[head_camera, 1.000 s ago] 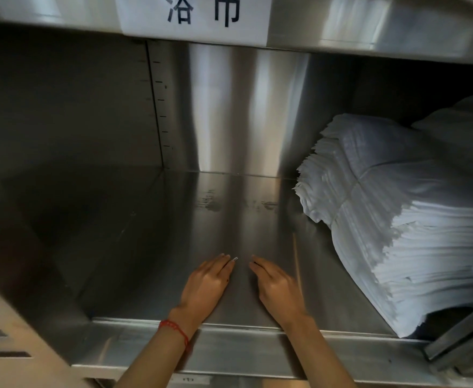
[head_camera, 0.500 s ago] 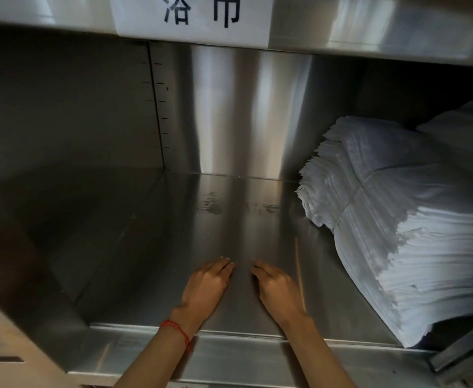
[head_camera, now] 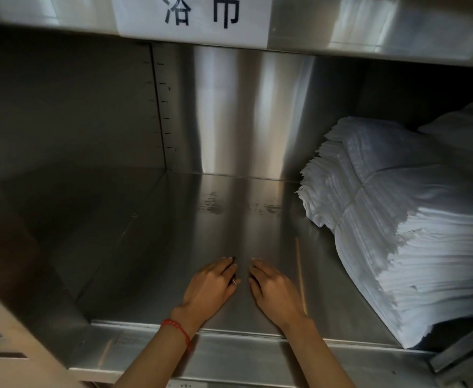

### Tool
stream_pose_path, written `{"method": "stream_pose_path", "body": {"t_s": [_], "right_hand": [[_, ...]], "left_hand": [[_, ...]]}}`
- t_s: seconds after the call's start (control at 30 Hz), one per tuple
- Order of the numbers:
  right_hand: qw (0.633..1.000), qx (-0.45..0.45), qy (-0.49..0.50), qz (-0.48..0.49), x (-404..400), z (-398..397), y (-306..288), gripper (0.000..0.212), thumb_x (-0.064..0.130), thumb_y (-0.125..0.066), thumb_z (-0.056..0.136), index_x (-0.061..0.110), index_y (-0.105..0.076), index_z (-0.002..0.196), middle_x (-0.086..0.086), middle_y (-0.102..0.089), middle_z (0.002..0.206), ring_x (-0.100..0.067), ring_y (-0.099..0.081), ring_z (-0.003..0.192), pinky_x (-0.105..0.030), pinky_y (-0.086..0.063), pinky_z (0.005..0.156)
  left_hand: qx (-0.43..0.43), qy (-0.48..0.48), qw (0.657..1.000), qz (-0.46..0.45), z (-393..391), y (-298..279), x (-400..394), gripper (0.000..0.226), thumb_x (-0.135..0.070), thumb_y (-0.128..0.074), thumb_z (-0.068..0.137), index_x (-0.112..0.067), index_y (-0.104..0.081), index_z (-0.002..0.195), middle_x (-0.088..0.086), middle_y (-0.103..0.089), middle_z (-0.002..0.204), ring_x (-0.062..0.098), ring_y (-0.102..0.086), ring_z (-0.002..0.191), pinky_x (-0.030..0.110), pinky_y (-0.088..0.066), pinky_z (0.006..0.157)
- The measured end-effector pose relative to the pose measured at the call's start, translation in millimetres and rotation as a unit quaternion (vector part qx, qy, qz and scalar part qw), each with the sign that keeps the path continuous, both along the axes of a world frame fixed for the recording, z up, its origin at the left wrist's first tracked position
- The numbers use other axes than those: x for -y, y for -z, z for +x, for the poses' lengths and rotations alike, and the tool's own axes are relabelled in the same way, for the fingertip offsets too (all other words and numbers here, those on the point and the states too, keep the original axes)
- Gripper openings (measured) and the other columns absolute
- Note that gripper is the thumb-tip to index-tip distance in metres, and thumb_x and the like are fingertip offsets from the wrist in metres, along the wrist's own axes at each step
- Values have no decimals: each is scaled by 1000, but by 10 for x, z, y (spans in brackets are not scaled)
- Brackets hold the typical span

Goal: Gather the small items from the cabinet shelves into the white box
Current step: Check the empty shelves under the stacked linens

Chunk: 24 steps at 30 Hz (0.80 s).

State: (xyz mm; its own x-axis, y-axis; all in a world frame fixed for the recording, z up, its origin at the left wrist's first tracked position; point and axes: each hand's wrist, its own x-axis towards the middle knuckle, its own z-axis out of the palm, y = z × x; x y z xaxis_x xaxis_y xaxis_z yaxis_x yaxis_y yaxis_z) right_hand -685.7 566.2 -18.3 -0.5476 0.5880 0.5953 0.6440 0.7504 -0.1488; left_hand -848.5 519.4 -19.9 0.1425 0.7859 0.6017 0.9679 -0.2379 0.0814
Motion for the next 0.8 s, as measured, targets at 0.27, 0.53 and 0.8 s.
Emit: {"method": "stream_pose_path", "body": {"t_s": [0.27,0.53,0.8], "right_hand": [[1000,7,6,-4,62,3,-27,34,26,-46,80,14,-76,90,-1,-72,103,-14,-69,93,-20,-52,80],[1000,7,10,-17,154,28,-24,37,26,-42,81,12,-75,92,-3,-71,104,-16,-69,94,-22,-53,77],[999,8,26,-44,307,79,-68,39,27,-41,84,12,-74,98,-3,-71,107,-15,-68,97,-22,-53,77]], "left_hand": [[-6,-15,999,-34,28,11,26,48,-47,-41,75,-18,-77,89,-2,-73,97,11,-70,85,22,-55,66],[2,-20,997,-77,74,-27,124,56,-56,-38,75,-19,-77,91,-3,-73,98,10,-70,86,21,-54,68],[14,-17,989,-147,102,-128,243,59,-59,-36,78,-20,-75,99,-3,-72,101,9,-69,89,21,-54,71]]}}
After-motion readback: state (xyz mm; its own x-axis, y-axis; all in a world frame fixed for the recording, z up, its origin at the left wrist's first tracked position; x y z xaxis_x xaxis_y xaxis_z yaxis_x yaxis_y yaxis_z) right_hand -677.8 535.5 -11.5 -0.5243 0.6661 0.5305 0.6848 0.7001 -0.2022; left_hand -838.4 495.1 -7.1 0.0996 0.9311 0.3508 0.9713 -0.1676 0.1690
